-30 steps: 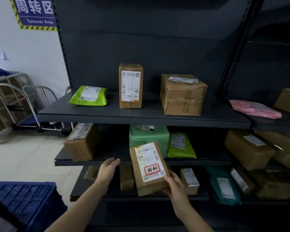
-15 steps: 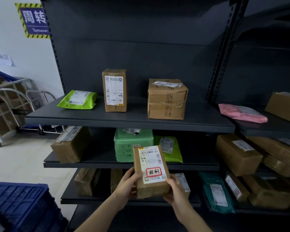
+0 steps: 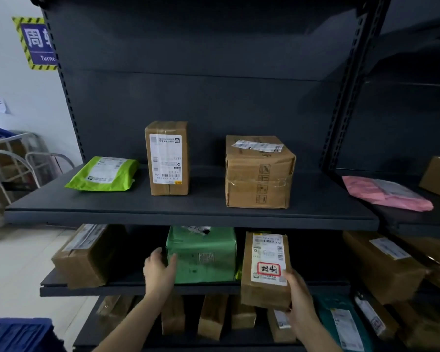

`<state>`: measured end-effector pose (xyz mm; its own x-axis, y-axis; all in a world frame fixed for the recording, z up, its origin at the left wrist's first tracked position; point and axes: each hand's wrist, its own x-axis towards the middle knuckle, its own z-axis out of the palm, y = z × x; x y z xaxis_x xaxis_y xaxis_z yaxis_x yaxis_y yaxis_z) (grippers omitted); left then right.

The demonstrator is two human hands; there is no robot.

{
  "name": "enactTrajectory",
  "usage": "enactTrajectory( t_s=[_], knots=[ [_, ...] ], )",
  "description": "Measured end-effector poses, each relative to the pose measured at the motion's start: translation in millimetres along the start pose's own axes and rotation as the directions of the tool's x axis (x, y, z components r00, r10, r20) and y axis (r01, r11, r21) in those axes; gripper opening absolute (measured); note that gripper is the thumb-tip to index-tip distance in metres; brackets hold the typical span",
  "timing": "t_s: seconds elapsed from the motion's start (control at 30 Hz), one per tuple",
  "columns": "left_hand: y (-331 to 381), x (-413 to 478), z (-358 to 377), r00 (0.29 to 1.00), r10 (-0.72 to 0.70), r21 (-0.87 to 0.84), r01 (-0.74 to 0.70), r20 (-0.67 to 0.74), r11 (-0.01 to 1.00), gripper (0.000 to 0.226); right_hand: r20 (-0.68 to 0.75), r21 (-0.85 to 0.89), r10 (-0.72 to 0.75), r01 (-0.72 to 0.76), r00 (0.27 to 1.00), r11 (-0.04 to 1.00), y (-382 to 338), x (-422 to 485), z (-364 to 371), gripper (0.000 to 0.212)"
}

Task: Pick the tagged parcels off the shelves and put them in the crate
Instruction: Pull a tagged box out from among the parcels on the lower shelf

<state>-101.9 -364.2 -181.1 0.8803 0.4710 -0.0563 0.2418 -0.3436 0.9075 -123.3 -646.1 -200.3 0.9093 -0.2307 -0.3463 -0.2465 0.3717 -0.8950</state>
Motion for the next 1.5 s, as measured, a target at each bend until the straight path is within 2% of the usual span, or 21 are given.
enactTrajectory(
  t_s=[0.13,0.23,0.33,0.5,0.8,1.03,1.5],
  knots=[
    [4,37,6,1.0,-0.01,0.005,0.01,-0.001,1.0,0.061,0.002,-0.047,-0.009,0.009,1.0,0.999,-7,24,16,0.027],
    [5,48,12,0.999,-0.007,-0.052,0.009,0.052,0.999,0.052,0.032,-0.066,0.005,-0.003,0.999,0.998,-6,33,16,0.021],
    [2,47,14,0.999,0.009,-0.074,-0.007,0.035,0.997,0.047,0.047,-0.069,0.01,-0.006,0.999,0.998,1,34,10,0.018],
    [-10,25,9,0.998,0.053,-0.128,-0.051,0.015,0.991,0.035,0.058,-0.074,0.031,-0.027,0.998,0.997,17,19,-7,0.021],
    [-47,-41,-7,0.996,0.087,-0.187,-0.086,-0.005,0.979,0.037,0.056,-0.109,0.062,-0.056,0.997,0.992,38,-18,-45,0.037],
    [-60,-54,-6,0.996,0.087,-0.173,-0.089,-0.019,0.981,0.036,0.064,-0.121,0.059,-0.051,0.996,0.991,41,-32,-50,0.023],
    [-50,-46,-5,0.997,0.069,-0.178,-0.071,-0.019,0.982,0.04,0.091,-0.102,0.047,-0.037,0.995,0.994,36,-28,-47,0.029]
  ],
)
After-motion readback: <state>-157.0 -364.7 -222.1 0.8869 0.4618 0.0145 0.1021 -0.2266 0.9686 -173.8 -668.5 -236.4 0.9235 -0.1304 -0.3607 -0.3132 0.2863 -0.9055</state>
